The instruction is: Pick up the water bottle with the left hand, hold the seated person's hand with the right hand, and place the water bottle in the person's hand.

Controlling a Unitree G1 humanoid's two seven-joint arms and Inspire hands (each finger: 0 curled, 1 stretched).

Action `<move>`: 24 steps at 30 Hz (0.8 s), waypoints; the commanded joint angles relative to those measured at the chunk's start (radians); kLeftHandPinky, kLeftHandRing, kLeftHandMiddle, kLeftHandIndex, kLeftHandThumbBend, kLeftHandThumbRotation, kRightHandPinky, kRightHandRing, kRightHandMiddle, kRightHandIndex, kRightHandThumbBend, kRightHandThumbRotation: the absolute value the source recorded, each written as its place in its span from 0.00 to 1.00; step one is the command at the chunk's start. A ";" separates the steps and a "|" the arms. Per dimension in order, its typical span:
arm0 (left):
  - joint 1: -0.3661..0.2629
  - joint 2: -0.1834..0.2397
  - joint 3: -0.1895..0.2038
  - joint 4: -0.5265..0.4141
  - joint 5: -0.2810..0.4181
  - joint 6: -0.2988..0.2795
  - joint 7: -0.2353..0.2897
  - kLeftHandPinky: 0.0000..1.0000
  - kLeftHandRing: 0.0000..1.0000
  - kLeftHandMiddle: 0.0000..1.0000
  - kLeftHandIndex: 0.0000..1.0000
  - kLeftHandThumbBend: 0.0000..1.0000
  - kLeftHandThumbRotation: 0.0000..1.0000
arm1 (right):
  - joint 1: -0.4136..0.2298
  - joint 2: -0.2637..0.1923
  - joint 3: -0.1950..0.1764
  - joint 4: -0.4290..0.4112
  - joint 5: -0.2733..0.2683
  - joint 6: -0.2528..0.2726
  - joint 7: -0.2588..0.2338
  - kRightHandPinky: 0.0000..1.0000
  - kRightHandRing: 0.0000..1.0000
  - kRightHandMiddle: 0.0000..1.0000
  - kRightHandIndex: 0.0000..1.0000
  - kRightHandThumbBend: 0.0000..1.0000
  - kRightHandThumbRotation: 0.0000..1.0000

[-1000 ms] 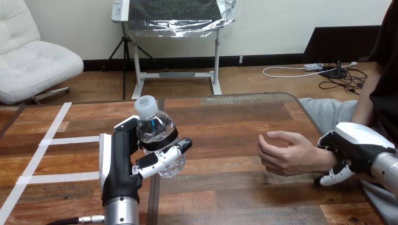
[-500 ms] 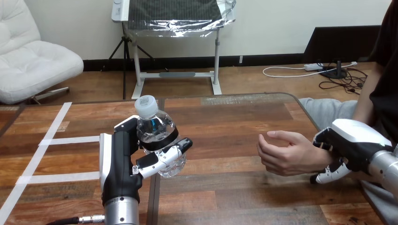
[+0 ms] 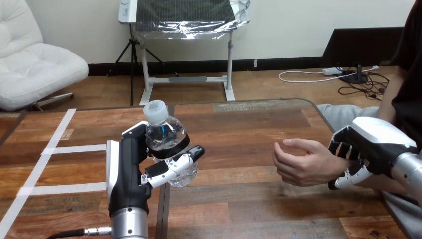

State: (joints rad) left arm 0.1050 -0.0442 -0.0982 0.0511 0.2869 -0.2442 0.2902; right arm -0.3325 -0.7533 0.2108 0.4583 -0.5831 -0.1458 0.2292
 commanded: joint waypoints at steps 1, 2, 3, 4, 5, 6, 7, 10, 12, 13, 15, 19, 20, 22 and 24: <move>-0.087 0.001 0.002 -0.013 0.004 -0.034 0.003 0.36 0.41 0.45 0.43 0.73 0.00 | -0.021 -0.027 -0.042 -0.066 0.016 0.028 0.008 0.46 0.49 0.53 0.53 0.77 0.00; -0.088 0.001 0.002 -0.012 0.004 -0.035 0.003 0.36 0.41 0.44 0.43 0.73 0.00 | -0.020 -0.026 -0.042 -0.069 0.015 0.032 0.009 0.47 0.49 0.53 0.54 0.77 0.00; -0.088 0.002 0.002 -0.010 0.004 -0.037 0.004 0.36 0.41 0.44 0.43 0.73 0.00 | -0.019 -0.027 -0.041 -0.069 0.012 0.027 0.006 0.47 0.49 0.53 0.54 0.77 0.00; -0.088 0.002 0.002 -0.009 0.004 -0.038 0.004 0.36 0.41 0.44 0.43 0.73 0.00 | -0.018 -0.028 -0.041 -0.069 0.010 0.022 0.004 0.47 0.49 0.53 0.54 0.77 0.00; -0.088 0.002 0.002 -0.008 0.004 -0.039 0.004 0.36 0.41 0.44 0.43 0.73 0.00 | -0.017 -0.029 -0.041 -0.069 0.009 0.020 0.002 0.46 0.49 0.53 0.54 0.77 0.00; -0.089 0.003 0.001 -0.006 0.004 -0.042 0.003 0.36 0.41 0.44 0.43 0.73 0.00 | -0.016 -0.029 -0.040 -0.068 0.007 0.017 0.000 0.46 0.48 0.53 0.54 0.77 0.00; -0.089 0.003 0.001 -0.005 0.003 -0.044 0.003 0.36 0.41 0.44 0.43 0.73 0.00 | -0.016 -0.029 -0.040 -0.067 0.006 0.015 0.000 0.46 0.48 0.53 0.53 0.77 0.00; -0.088 0.003 0.001 -0.004 0.000 -0.046 0.001 0.36 0.41 0.44 0.43 0.73 0.00 | -0.016 -0.027 -0.040 -0.067 0.002 0.017 0.003 0.46 0.48 0.53 0.53 0.78 0.00; -0.088 0.003 0.001 -0.003 0.000 -0.048 0.001 0.37 0.41 0.44 0.43 0.73 0.00 | -0.016 -0.027 -0.040 -0.067 0.001 0.017 0.006 0.46 0.48 0.53 0.53 0.78 0.00; -0.088 0.003 0.001 -0.002 0.001 -0.049 0.002 0.37 0.41 0.44 0.43 0.73 0.00 | -0.016 -0.027 -0.041 -0.067 0.001 0.016 0.006 0.47 0.48 0.53 0.53 0.78 0.00; -0.088 0.003 0.001 -0.001 0.003 -0.050 0.004 0.36 0.41 0.44 0.43 0.73 0.00 | -0.015 -0.027 -0.041 -0.067 0.002 0.017 0.006 0.47 0.49 0.53 0.53 0.78 0.00; -0.087 0.002 0.001 -0.003 0.007 -0.046 0.007 0.36 0.41 0.44 0.43 0.73 0.00 | -0.014 -0.027 -0.042 -0.066 -0.001 0.014 0.000 0.46 0.48 0.53 0.53 0.78 0.00; -0.086 0.002 0.001 -0.004 0.008 -0.045 0.007 0.36 0.41 0.44 0.43 0.73 0.00 | -0.014 -0.027 -0.041 -0.065 -0.002 0.013 -0.001 0.46 0.48 0.53 0.53 0.78 0.00; -0.086 0.002 0.002 -0.005 0.008 -0.044 0.007 0.36 0.41 0.44 0.43 0.73 0.00 | -0.014 -0.027 -0.041 -0.063 -0.003 0.009 -0.005 0.46 0.48 0.52 0.53 0.79 0.00; -0.086 0.002 0.002 -0.006 0.008 -0.042 0.007 0.36 0.41 0.44 0.43 0.73 0.00 | -0.014 -0.028 -0.040 -0.062 -0.005 0.010 -0.005 0.45 0.48 0.52 0.53 0.79 0.00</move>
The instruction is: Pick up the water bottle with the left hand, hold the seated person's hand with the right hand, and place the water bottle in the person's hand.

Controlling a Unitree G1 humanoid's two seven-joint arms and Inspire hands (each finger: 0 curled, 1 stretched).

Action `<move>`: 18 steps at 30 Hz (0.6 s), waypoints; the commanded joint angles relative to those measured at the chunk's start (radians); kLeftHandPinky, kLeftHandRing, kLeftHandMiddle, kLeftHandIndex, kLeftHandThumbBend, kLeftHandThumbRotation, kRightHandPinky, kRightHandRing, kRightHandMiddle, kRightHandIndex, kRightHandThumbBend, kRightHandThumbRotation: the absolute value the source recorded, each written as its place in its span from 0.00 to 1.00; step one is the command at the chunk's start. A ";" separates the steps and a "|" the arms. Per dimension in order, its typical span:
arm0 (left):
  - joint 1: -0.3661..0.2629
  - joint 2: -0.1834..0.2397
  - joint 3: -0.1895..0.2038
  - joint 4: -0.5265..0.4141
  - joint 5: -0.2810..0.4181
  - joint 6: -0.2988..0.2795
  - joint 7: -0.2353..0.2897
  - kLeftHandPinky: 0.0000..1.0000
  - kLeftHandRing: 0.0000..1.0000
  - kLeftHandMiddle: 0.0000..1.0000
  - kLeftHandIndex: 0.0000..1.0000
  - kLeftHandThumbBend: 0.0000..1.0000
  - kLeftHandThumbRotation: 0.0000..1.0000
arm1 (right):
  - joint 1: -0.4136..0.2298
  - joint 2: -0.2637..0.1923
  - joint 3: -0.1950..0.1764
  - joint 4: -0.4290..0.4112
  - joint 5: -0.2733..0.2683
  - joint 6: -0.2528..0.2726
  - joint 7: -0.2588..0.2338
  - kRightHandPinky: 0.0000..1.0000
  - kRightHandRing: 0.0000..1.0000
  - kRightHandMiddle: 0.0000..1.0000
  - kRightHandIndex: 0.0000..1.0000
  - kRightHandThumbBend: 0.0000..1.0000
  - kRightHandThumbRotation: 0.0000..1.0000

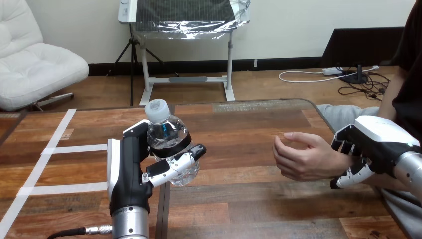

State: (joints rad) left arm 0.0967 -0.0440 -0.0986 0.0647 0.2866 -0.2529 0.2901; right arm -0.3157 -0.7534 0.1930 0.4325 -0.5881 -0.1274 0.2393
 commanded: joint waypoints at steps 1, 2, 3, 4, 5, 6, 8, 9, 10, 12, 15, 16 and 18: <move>-0.077 0.002 0.003 -0.020 0.008 -0.033 0.007 0.36 0.41 0.44 0.43 0.73 0.00 | -0.031 -0.028 -0.022 -0.036 0.000 -0.008 -0.015 0.45 0.48 0.52 0.53 0.79 0.00; -0.077 0.002 0.003 -0.020 0.008 -0.033 0.007 0.36 0.41 0.44 0.43 0.73 0.00 | -0.031 -0.028 -0.022 -0.036 -0.001 -0.007 -0.014 0.45 0.48 0.52 0.53 0.79 0.00; -0.077 0.002 0.004 -0.020 0.007 -0.033 0.007 0.36 0.41 0.44 0.43 0.73 0.00 | -0.032 -0.028 -0.021 -0.034 -0.003 -0.008 -0.015 0.45 0.48 0.52 0.53 0.79 0.00; -0.077 0.002 0.004 -0.020 0.006 -0.033 0.007 0.36 0.41 0.44 0.43 0.72 0.00 | -0.033 -0.028 -0.020 -0.031 -0.004 -0.009 -0.016 0.45 0.48 0.52 0.53 0.79 0.00; -0.077 0.002 0.004 -0.020 0.006 -0.033 0.007 0.36 0.41 0.44 0.43 0.72 0.00 | -0.033 -0.028 -0.019 -0.030 -0.005 -0.010 -0.017 0.45 0.48 0.52 0.53 0.79 0.00; -0.075 0.001 0.004 -0.023 0.007 -0.031 0.007 0.36 0.41 0.44 0.43 0.72 0.00 | -0.033 -0.029 -0.020 -0.029 -0.004 -0.011 -0.015 0.45 0.48 0.52 0.53 0.79 0.00; -0.072 0.000 0.003 -0.028 0.008 -0.029 0.007 0.36 0.41 0.44 0.43 0.72 0.00 | -0.032 -0.030 -0.021 -0.029 -0.003 -0.011 -0.013 0.45 0.47 0.52 0.53 0.79 0.00; -0.071 -0.002 0.003 -0.031 0.009 -0.025 0.008 0.37 0.41 0.45 0.43 0.72 0.00 | -0.037 -0.033 -0.013 -0.019 -0.012 -0.001 -0.003 0.45 0.47 0.52 0.53 0.79 0.00; -0.070 -0.003 0.002 -0.035 0.009 -0.022 0.008 0.37 0.41 0.45 0.43 0.72 0.00 | -0.040 -0.036 -0.007 -0.011 -0.019 0.009 0.008 0.45 0.48 0.53 0.53 0.80 0.00; -0.068 -0.004 0.001 -0.039 0.011 -0.019 0.008 0.37 0.41 0.45 0.43 0.72 0.00 | -0.043 -0.038 -0.001 -0.003 -0.027 0.019 0.021 0.46 0.48 0.53 0.54 0.81 0.00; -0.067 -0.004 0.001 -0.038 0.011 -0.021 0.009 0.37 0.41 0.45 0.43 0.72 0.00 | -0.044 -0.036 0.000 0.002 -0.034 0.029 0.029 0.46 0.49 0.54 0.55 0.81 0.00; -0.067 -0.005 0.001 -0.038 0.011 -0.022 0.010 0.37 0.41 0.45 0.43 0.72 0.00 | -0.045 -0.035 0.002 0.005 -0.038 0.035 0.034 0.46 0.49 0.55 0.55 0.81 0.00; -0.067 -0.005 0.001 -0.037 0.011 -0.023 0.010 0.37 0.41 0.45 0.43 0.72 0.00 | -0.046 -0.034 0.003 0.009 -0.043 0.042 0.039 0.47 0.50 0.55 0.56 0.81 0.00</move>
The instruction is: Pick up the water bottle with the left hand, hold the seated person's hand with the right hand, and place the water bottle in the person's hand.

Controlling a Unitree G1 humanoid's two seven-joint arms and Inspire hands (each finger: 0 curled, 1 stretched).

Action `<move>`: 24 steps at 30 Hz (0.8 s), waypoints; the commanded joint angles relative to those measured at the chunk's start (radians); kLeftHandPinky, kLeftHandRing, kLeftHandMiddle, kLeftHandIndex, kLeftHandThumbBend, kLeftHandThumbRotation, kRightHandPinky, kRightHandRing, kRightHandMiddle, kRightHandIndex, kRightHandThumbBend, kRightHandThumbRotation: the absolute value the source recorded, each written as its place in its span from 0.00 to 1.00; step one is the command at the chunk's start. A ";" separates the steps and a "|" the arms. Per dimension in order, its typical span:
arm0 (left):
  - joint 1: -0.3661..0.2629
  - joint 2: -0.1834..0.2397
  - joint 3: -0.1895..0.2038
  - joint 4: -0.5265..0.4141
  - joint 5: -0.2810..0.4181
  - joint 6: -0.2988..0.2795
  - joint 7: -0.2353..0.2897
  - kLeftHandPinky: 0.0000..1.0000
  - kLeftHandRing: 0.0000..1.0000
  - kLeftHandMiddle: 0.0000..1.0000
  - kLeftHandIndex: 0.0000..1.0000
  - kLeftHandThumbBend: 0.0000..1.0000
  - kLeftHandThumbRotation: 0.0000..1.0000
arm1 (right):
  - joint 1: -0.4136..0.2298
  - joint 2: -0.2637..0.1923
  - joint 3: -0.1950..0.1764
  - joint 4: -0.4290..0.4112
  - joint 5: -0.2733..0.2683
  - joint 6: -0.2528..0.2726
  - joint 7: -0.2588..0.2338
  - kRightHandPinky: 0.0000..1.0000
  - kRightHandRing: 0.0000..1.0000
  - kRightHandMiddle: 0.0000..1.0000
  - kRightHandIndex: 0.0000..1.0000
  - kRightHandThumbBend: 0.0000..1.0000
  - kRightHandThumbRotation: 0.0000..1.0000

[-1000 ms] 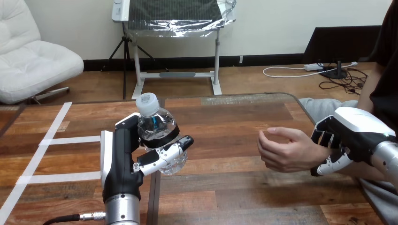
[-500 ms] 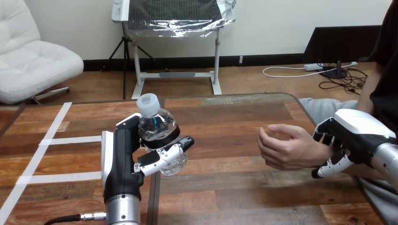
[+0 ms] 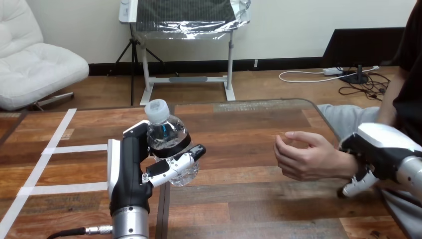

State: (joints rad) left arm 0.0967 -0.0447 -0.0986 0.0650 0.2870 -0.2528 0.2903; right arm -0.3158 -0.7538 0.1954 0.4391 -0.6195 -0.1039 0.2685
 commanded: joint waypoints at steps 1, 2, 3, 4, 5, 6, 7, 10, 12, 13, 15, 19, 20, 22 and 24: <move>-0.067 -0.004 0.002 -0.035 0.008 -0.025 0.010 0.37 0.41 0.45 0.43 0.72 0.00 | -0.049 -0.034 0.005 0.006 -0.018 0.024 0.018 0.47 0.50 0.56 0.57 0.81 0.00; -0.067 -0.004 0.002 -0.035 0.007 -0.027 0.009 0.37 0.41 0.45 0.43 0.72 0.00 | -0.051 -0.034 0.008 0.008 -0.022 0.028 0.024 0.47 0.51 0.57 0.58 0.81 0.00; -0.067 -0.004 0.002 -0.034 0.006 -0.028 0.009 0.37 0.41 0.45 0.43 0.72 0.00 | -0.052 -0.034 0.009 0.009 -0.026 0.031 0.029 0.48 0.52 0.58 0.58 0.81 0.00; -0.068 -0.004 0.003 -0.033 0.004 -0.029 0.008 0.36 0.41 0.45 0.43 0.72 0.00 | -0.054 -0.034 0.013 0.013 -0.030 0.033 0.037 0.48 0.53 0.58 0.59 0.81 0.00; -0.068 -0.004 0.003 -0.032 0.003 -0.030 0.007 0.36 0.41 0.45 0.43 0.72 0.00 | -0.055 -0.034 0.015 0.015 -0.033 0.035 0.042 0.50 0.55 0.60 0.61 0.80 0.00; -0.068 -0.004 0.003 -0.032 0.002 -0.030 0.007 0.36 0.41 0.45 0.43 0.72 0.00 | -0.056 -0.034 0.015 0.017 -0.035 0.036 0.045 0.50 0.55 0.61 0.61 0.80 0.00; -0.068 -0.003 0.003 -0.033 0.005 -0.026 0.007 0.36 0.41 0.45 0.43 0.72 0.00 | -0.064 -0.029 0.020 0.033 -0.034 0.038 0.063 0.52 0.58 0.63 0.64 0.79 0.00; -0.068 -0.002 0.002 -0.037 0.010 -0.018 0.008 0.36 0.41 0.45 0.43 0.72 0.00 | -0.079 -0.019 0.029 0.067 -0.034 0.037 0.089 0.53 0.58 0.64 0.64 0.79 0.00; -0.068 -0.003 0.002 -0.038 0.011 -0.015 0.009 0.37 0.41 0.45 0.43 0.72 0.00 | -0.086 -0.017 0.033 0.082 -0.037 0.034 0.091 0.53 0.58 0.63 0.64 0.79 0.00; -0.069 -0.002 0.003 -0.036 0.010 -0.017 0.009 0.37 0.41 0.45 0.43 0.72 0.00 | -0.093 -0.012 0.038 0.096 -0.042 0.038 0.092 0.52 0.58 0.63 0.64 0.79 0.00; -0.070 -0.002 0.003 -0.033 0.009 -0.021 0.009 0.37 0.41 0.45 0.43 0.72 0.00 | -0.101 -0.007 0.043 0.112 -0.046 0.042 0.094 0.52 0.58 0.63 0.63 0.79 0.00; -0.070 -0.002 0.003 -0.032 0.008 -0.021 0.008 0.37 0.41 0.45 0.43 0.72 0.00 | -0.120 0.003 0.058 0.150 -0.053 0.048 0.095 0.51 0.57 0.62 0.63 0.79 0.00; -0.069 -0.003 0.003 -0.033 0.008 -0.020 0.009 0.37 0.41 0.45 0.43 0.72 0.00 | -0.123 0.004 0.062 0.158 -0.054 0.044 0.092 0.50 0.56 0.62 0.62 0.79 0.00; -0.069 -0.003 0.003 -0.034 0.009 -0.019 0.009 0.37 0.41 0.45 0.43 0.72 0.00 | -0.129 0.005 0.069 0.171 -0.056 0.039 0.088 0.50 0.55 0.61 0.62 0.79 0.00; -0.069 -0.004 0.003 -0.035 0.009 -0.018 0.009 0.37 0.41 0.45 0.43 0.72 0.00 | -0.132 0.006 0.073 0.179 -0.057 0.036 0.084 0.48 0.54 0.60 0.61 0.78 0.00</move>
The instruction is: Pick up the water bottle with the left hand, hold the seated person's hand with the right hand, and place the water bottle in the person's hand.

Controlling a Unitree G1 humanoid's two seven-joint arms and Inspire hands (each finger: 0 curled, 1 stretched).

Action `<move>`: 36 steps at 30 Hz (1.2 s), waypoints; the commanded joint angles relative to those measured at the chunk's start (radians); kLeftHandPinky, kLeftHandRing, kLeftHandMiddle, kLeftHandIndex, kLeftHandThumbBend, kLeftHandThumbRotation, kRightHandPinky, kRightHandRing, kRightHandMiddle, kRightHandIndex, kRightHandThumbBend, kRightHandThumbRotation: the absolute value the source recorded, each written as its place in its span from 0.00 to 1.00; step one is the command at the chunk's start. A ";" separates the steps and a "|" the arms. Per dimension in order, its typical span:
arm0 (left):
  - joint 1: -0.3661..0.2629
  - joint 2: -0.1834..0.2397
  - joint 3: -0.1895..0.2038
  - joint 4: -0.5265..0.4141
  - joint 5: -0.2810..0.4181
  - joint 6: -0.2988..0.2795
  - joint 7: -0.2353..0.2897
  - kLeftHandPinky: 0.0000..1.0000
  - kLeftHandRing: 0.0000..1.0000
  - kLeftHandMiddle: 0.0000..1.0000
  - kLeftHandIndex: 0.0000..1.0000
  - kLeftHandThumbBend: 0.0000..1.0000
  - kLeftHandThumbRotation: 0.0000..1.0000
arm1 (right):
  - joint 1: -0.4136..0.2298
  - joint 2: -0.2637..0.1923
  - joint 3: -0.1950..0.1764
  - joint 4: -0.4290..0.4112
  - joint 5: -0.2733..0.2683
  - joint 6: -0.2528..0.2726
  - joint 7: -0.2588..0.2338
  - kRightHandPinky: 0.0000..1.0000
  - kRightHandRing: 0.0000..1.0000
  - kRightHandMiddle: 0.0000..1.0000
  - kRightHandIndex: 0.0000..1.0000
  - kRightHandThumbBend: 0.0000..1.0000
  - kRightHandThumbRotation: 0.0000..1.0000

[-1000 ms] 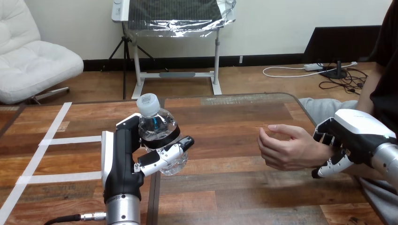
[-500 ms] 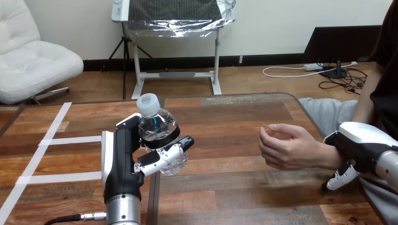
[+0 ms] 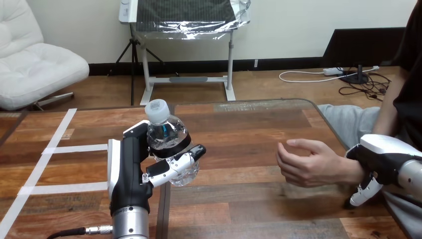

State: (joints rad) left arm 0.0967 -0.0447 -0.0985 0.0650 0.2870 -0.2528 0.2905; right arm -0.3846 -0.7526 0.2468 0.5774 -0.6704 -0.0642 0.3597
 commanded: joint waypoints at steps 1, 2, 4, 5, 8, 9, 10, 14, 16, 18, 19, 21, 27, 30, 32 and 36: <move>-0.068 -0.004 0.003 -0.038 0.009 -0.015 0.008 0.37 0.41 0.45 0.43 0.72 0.00 | -0.066 0.008 0.024 0.047 -0.007 -0.004 -0.010 0.47 0.54 0.60 0.61 0.78 0.00; -0.067 -0.005 0.002 -0.040 0.010 -0.013 0.008 0.37 0.41 0.45 0.43 0.72 0.00 | -0.067 0.009 0.026 0.051 -0.007 -0.005 -0.012 0.47 0.53 0.59 0.60 0.78 0.00; -0.066 -0.005 0.003 -0.043 0.009 -0.011 0.008 0.37 0.41 0.45 0.43 0.72 0.00 | -0.071 0.011 0.031 0.062 -0.009 -0.008 -0.021 0.45 0.52 0.59 0.60 0.77 0.00; -0.066 -0.005 0.003 -0.044 0.009 -0.010 0.008 0.37 0.41 0.45 0.43 0.72 0.00 | -0.073 0.012 0.034 0.066 -0.010 -0.011 -0.026 0.44 0.51 0.58 0.59 0.77 0.00; -0.066 -0.004 0.004 -0.044 0.008 -0.012 0.007 0.37 0.41 0.45 0.43 0.72 0.00 | -0.073 0.013 0.039 0.070 -0.009 -0.013 -0.036 0.41 0.49 0.56 0.58 0.77 0.00; -0.065 -0.004 0.004 -0.044 0.007 -0.013 0.007 0.37 0.41 0.45 0.43 0.72 0.00 | -0.073 0.013 0.040 0.070 -0.008 -0.013 -0.038 0.40 0.48 0.56 0.57 0.76 0.00; -0.065 -0.003 0.005 -0.046 0.007 -0.013 0.006 0.37 0.41 0.45 0.43 0.72 0.00 | -0.073 0.014 0.040 0.070 -0.006 -0.012 -0.039 0.39 0.48 0.56 0.57 0.76 0.00; -0.063 -0.002 0.005 -0.050 0.009 -0.011 0.006 0.37 0.41 0.45 0.43 0.71 0.00 | -0.075 0.017 0.043 0.076 -0.005 -0.014 -0.048 0.37 0.46 0.55 0.56 0.75 0.00; -0.062 -0.001 0.005 -0.052 0.011 -0.010 0.007 0.37 0.41 0.45 0.44 0.71 0.00 | -0.075 0.019 0.044 0.079 -0.004 -0.018 -0.057 0.36 0.45 0.54 0.56 0.75 0.00; -0.062 -0.001 0.006 -0.052 0.012 -0.009 0.008 0.37 0.42 0.45 0.44 0.71 0.00 | -0.074 0.020 0.043 0.082 -0.002 -0.022 -0.064 0.35 0.44 0.53 0.55 0.75 0.00; -0.061 0.000 0.006 -0.053 0.014 -0.010 0.009 0.37 0.42 0.45 0.44 0.71 0.00 | -0.074 0.023 0.042 0.083 0.001 -0.021 -0.068 0.34 0.43 0.53 0.55 0.75 0.00; -0.061 0.000 0.005 -0.054 0.016 -0.010 0.010 0.37 0.42 0.45 0.44 0.71 0.00 | -0.074 0.026 0.040 0.085 0.004 -0.020 -0.072 0.34 0.43 0.53 0.55 0.74 0.00; -0.060 -0.002 0.006 -0.053 0.018 -0.008 0.014 0.37 0.42 0.45 0.44 0.71 0.00 | -0.076 0.028 0.042 0.090 0.006 -0.025 -0.086 0.32 0.41 0.51 0.53 0.73 0.00; -0.059 -0.004 0.005 -0.058 0.020 -0.002 0.015 0.37 0.42 0.45 0.44 0.71 0.00 | -0.077 0.030 0.044 0.090 0.004 -0.024 -0.091 0.31 0.40 0.50 0.52 0.73 0.00; -0.058 -0.005 0.005 -0.060 0.021 0.001 0.015 0.37 0.42 0.45 0.44 0.71 0.00 | -0.076 0.032 0.041 0.090 0.009 -0.023 -0.093 0.30 0.39 0.50 0.52 0.72 0.00; -0.057 -0.005 0.004 -0.063 0.020 0.004 0.014 0.37 0.42 0.45 0.44 0.71 0.00 | -0.076 0.034 0.038 0.096 0.016 -0.028 -0.100 0.28 0.38 0.49 0.51 0.70 0.00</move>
State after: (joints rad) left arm 0.0967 -0.0448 -0.0983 0.0642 0.2916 -0.2454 0.2939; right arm -0.4104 -0.7435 0.2773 0.6600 -0.6643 -0.0858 0.2772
